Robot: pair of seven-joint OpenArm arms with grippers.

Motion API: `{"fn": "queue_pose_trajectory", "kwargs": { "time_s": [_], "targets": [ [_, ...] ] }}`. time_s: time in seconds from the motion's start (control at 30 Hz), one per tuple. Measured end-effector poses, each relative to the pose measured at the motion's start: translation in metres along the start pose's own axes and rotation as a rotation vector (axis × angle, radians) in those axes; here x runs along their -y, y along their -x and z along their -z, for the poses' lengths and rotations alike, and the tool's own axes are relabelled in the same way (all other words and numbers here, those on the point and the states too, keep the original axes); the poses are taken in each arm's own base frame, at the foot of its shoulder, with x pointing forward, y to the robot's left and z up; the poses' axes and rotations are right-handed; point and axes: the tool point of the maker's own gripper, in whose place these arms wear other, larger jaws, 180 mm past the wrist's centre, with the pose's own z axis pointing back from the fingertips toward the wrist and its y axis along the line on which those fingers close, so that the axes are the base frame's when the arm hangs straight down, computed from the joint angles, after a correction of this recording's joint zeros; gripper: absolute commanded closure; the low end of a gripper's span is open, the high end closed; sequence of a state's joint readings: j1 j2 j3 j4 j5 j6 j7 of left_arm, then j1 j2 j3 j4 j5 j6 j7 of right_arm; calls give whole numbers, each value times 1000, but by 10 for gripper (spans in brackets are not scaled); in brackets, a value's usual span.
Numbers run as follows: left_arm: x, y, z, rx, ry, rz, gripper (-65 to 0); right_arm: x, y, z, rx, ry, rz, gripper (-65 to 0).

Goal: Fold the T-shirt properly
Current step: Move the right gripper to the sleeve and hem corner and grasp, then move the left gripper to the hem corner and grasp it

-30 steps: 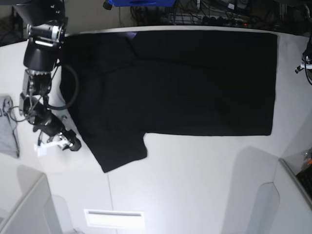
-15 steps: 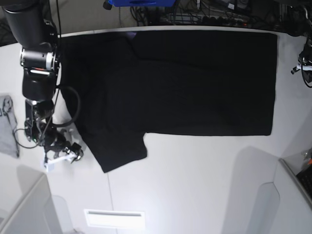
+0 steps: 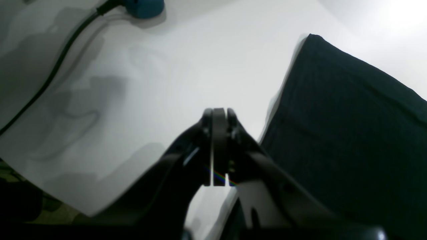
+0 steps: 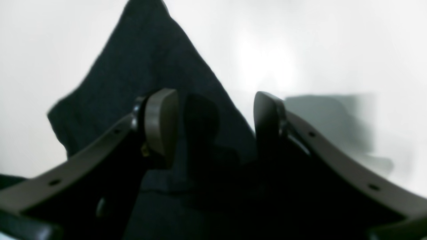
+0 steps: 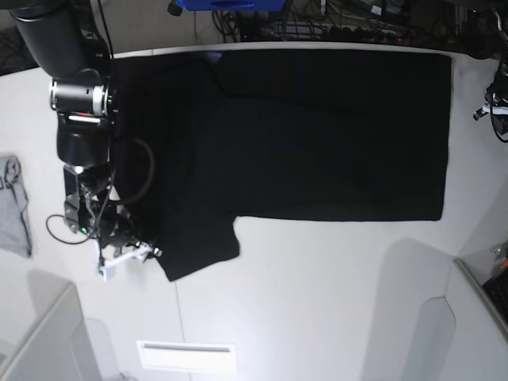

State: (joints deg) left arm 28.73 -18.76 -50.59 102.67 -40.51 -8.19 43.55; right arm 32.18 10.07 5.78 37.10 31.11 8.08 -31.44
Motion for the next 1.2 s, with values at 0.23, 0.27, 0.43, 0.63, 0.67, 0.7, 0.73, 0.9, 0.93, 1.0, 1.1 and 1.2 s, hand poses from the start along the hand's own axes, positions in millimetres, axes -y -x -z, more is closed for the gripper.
{"fn": "queue_pose_trajectory", "kwargs": {
  "time_s": [0.23, 0.27, 0.43, 0.63, 0.67, 0.7, 0.73, 0.9, 0.93, 1.0, 1.1, 1.2],
  "targets": [
    [-1, 1, 0, -3, -1, 2, 0, 4, 3, 3, 23, -1, 10, -336],
    [-1, 1, 0, -2, -1, 1, 0, 4, 3, 3, 24, -2, 11, -335],
    [-2, -7, 0, 8, -1, 21, 0, 1, 9, 4, 14, 7, -71, -333],
    [-1, -6, 0, 6, 0, 18, 0, -18, 20, 7, 8, -24, -175, -332],
    [-1, -6, 0, 5, 0, 19, 0, -17, 20, 6, 9, -25, -167, -332],
    [-1, -6, 0, 5, 0, 18, 0, -18, 20, 6, 10, -32, -161, -332],
    [-1, -6, 0, 6, 0, 18, 0, -18, 20, 6, 8, -34, -161, -329],
    [-2, -5, 2, 3, -1, 10, 0, -14, 22, 6, 2, -25, -167, -165],
    [-2, -5, 5, 3, -3, 3, 0, -13, 23, 6, -2, -24, -166, -113],
    [1, -7, 13, 6, 5, -18, 0, -11, 25, 5, -12, -20, -166, -3],
    [10, -15, 29, -3, 37, -3, -25, -11, 27, 6, -16, -21, -162, 0],
    [20, -27, 48, 5, 62, -10, -237, -13, 28, 6, -17, -26, -159, 0]
  ]
}}
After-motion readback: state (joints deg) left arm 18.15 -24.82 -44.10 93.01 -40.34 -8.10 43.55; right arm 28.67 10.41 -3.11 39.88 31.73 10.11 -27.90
